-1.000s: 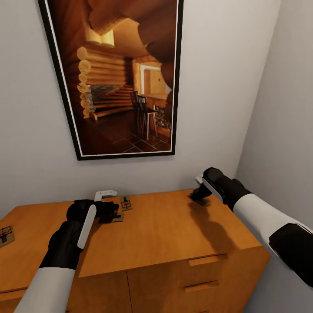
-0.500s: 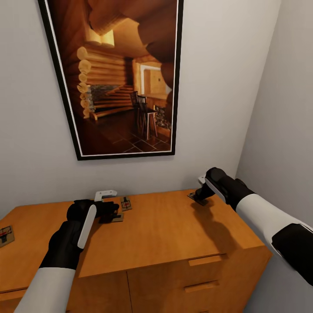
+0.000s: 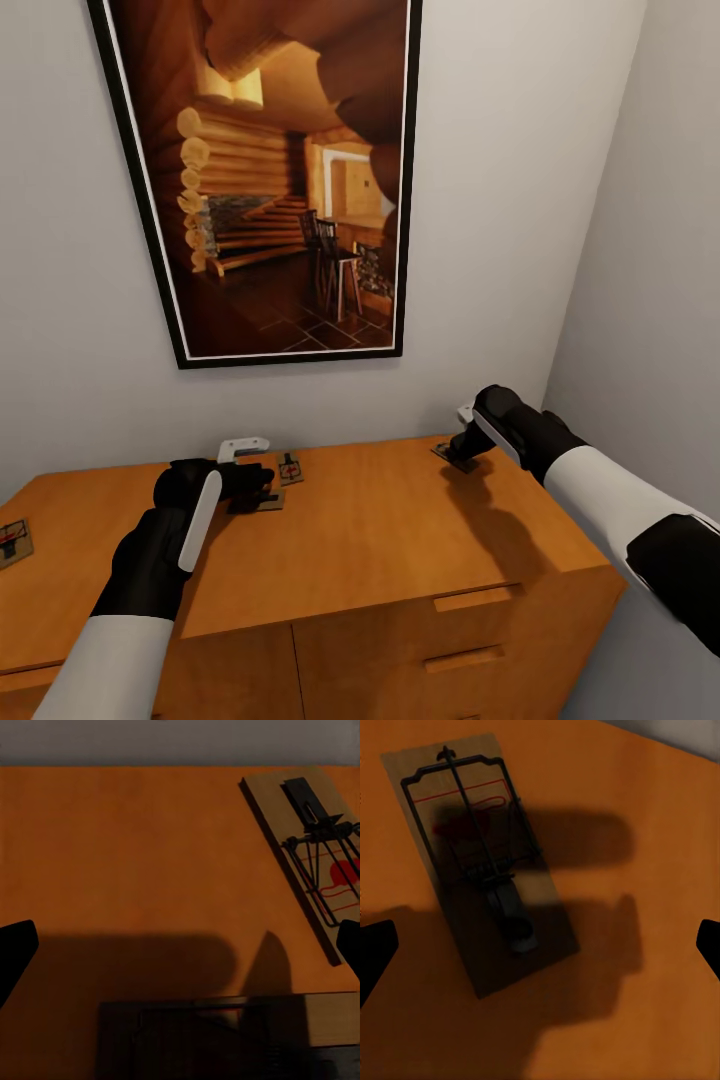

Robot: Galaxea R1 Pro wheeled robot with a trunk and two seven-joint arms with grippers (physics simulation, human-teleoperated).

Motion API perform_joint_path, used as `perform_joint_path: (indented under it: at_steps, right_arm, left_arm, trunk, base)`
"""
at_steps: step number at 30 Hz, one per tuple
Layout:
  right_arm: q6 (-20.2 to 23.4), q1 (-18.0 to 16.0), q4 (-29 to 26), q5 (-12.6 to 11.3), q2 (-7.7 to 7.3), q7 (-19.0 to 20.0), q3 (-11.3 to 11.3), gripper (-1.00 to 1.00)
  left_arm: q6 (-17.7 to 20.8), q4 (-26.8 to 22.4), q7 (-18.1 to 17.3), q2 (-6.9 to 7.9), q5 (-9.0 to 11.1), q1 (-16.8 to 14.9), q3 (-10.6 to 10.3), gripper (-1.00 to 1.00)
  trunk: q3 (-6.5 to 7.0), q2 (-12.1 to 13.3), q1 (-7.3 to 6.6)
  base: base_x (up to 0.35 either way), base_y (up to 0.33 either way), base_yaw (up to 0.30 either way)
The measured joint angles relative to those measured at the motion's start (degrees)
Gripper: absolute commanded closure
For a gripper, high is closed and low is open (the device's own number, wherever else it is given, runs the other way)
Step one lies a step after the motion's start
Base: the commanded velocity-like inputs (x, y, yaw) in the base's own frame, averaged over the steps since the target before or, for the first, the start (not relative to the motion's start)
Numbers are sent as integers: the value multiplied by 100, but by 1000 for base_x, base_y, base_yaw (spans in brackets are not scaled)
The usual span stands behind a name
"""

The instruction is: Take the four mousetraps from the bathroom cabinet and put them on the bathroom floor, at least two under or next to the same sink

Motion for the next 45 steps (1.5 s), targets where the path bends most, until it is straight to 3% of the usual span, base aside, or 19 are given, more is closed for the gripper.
perform_joint_path:
  at_steps: [5,15,21,45]
  right_arm:
    - [0,-7,2,-4,-1,90,-12,-100]
    - [2,-195,75,32,-9,858,-21,-100]
    - [1,-239,86,164,-10,1114,-23,-100]
    - [0,-255,100,351,-9,1257,-25,-100]
  left_arm:
    - [0,3,0,-6,5,0,0,-100]
    - [0,-1,0,-9,5,0,-6,-100]
    - [0,3,0,-9,12,0,-7,-100]
    - [-1,5,-1,-15,44,0,-7,-100]
  trunk:
    - [0,0,0]
    - [0,0,0]
    - [0,0,0]
    - [0,0,0]
  base:
    - [0,0,0]
    - [0,0,0]
    - [0,0,0]
    - [0,-23,0]
